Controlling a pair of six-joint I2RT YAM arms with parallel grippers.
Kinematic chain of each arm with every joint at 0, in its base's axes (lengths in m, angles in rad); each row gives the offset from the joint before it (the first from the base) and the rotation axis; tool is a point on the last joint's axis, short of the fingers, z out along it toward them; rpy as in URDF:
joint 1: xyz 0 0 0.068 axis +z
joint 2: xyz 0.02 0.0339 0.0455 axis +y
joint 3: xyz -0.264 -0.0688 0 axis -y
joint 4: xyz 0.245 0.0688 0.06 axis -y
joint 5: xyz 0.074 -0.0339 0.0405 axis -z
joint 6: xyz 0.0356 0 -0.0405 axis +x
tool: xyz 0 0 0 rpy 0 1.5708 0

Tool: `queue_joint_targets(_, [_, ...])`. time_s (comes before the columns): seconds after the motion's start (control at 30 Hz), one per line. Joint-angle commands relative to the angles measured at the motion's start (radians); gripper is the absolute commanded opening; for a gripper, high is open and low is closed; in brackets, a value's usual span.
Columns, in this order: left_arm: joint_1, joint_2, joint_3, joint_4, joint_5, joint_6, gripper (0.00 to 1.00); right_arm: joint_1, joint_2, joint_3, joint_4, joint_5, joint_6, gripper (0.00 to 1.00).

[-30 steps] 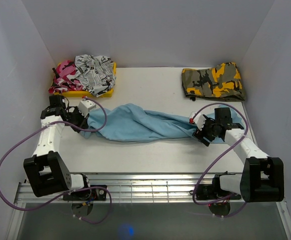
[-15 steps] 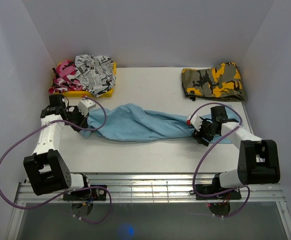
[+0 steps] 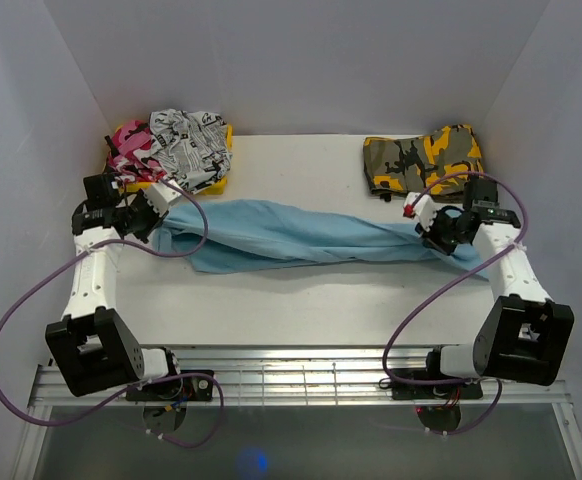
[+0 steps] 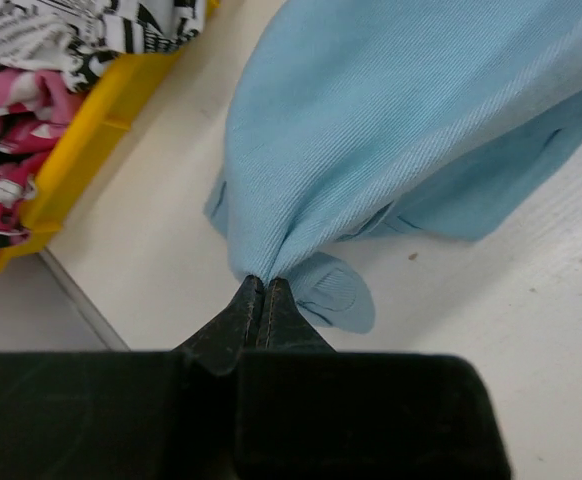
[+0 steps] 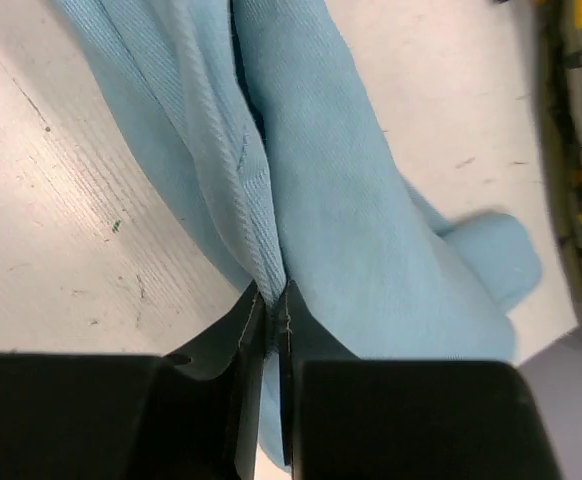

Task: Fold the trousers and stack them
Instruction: Flatten the trousers out

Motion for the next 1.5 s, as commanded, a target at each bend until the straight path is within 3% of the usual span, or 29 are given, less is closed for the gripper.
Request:
queue_joint_targets(0.0, [0.010,-0.063,0.042,0.144,-0.051,0.108,0.00,-0.095,0.006,0.193,-0.212,-0.106,-0.035,0.08])
queue_joint_targets(0.2, [0.013,-0.136,0.010,0.216,-0.068,0.159,0.00,-0.212,0.079,0.349,-0.388,-0.192,-0.088,0.08])
queue_joint_targets(0.4, [0.026,-0.248,0.032,0.307,-0.055,0.026,0.00,-0.302,0.131,0.509,-0.550,-0.229,-0.168,0.08])
queue_joint_targets(0.57, [0.039,-0.316,0.121,-0.084,0.120,0.133,0.00,-0.353,0.148,0.529,-0.609,-0.165,-0.243,0.08])
queue_joint_targets(0.7, [0.037,-0.362,0.142,-0.571,0.183,0.409,0.00,-0.391,0.142,0.463,-0.609,-0.055,-0.338,0.08])
queue_joint_targets(0.8, [0.037,-0.385,0.049,-0.658,0.141,0.462,0.00,-0.398,0.153,0.414,-0.609,0.013,-0.369,0.08])
queue_joint_targets(1.0, [0.036,-0.368,-0.097,-0.637,0.074,0.494,0.00,-0.399,0.227,0.403,-0.595,0.067,-0.354,0.08])
queue_joint_targets(1.2, [0.036,-0.031,-0.051,-0.156,0.028,0.072,0.00,-0.332,0.342,0.462,-0.503,-0.024,-0.161,0.08])
queue_joint_targets(1.33, [0.020,0.240,0.204,0.061,0.007,-0.158,0.00,-0.261,0.418,0.536,-0.402,-0.083,-0.001,0.08])
queue_joint_targets(1.43, [0.020,0.431,0.549,0.077,-0.015,-0.284,0.00,-0.247,0.509,0.731,-0.440,-0.154,0.077,0.08])
queue_joint_targets(1.47, [0.020,0.464,0.641,0.081,-0.022,-0.334,0.00,-0.249,0.554,0.862,-0.493,-0.172,0.083,0.08])
